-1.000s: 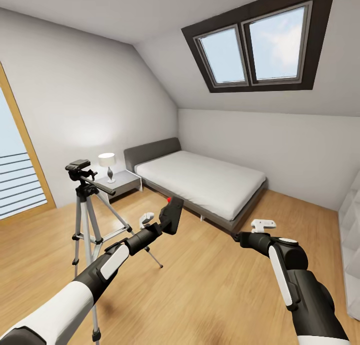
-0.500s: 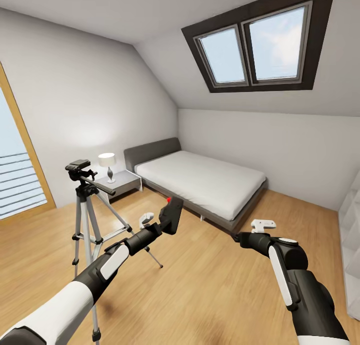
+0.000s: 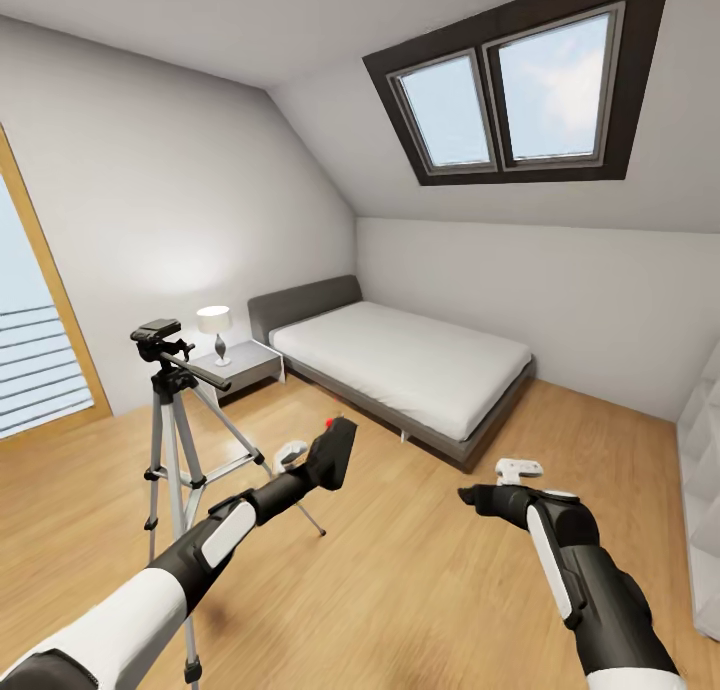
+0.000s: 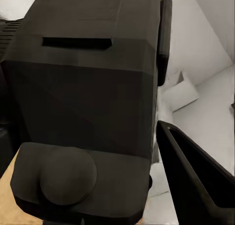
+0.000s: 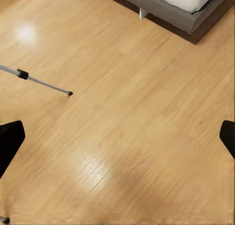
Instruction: Attach the digital camera to the camera tripod in the bedroom.
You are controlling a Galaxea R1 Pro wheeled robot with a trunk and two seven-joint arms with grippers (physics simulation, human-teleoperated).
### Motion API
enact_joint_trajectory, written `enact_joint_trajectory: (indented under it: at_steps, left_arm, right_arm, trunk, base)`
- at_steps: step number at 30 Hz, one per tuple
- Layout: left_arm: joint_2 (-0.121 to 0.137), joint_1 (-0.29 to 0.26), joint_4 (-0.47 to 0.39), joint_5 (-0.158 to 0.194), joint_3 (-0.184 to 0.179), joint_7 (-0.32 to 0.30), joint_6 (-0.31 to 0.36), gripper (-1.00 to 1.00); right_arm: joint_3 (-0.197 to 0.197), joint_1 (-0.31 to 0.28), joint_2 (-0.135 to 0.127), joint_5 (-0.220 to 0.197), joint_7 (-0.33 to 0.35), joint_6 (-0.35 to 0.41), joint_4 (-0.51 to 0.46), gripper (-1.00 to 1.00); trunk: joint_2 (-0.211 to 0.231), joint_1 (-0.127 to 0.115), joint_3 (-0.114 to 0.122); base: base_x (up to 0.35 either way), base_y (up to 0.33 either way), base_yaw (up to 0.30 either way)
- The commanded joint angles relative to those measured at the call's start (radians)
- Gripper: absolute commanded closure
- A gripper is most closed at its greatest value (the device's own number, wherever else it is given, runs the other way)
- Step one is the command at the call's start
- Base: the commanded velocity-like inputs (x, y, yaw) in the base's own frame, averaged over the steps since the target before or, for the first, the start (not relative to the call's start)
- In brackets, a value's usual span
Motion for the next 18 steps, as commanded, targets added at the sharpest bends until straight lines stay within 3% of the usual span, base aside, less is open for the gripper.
enact_joint_trajectory:
  at_steps: [1,4,8,11,18]
  left_arm:
    - [0.0,-0.001,0.019,0.015,-0.004,0.013,0.005,1.0]
    - [-0.003,-0.001,0.088,0.013,-0.004,0.052,0.004,1.0]
    - [-0.023,-0.001,0.257,0.007,-0.004,0.087,0.003,1.0]
    - [-0.038,-0.001,0.369,0.005,-0.004,0.099,0.003,1.0]
    - [-0.05,-0.001,0.504,-0.022,-0.005,0.107,0.003,1.0]
  right_arm:
    - [0.001,0.0,0.0,0.004,0.002,-0.001,0.01,-1.0]
    - [0.003,0.0,0.003,0.016,-0.008,-0.012,0.033,-1.0]
    - [0.003,0.0,0.006,0.055,-0.023,-0.038,0.129,-1.0]
    - [0.0,0.0,0.002,0.078,-0.028,-0.101,0.298,-1.0]
    - [-0.003,0.0,-0.003,0.089,-0.044,-0.276,0.621,-1.0]
  trunk:
    - [-0.001,0.0,0.0]
    - [-0.001,0.0,0.0]
    - [-0.001,0.0,0.0]
    - [-0.001,0.0,0.0]
    - [-0.001,0.0,0.0]
  base:
    - [0.0,0.0,0.0]
    - [0.0,0.0,0.0]
    - [0.0,0.0,0.0]
    - [0.0,0.0,0.0]
    - [0.0,0.0,0.0]
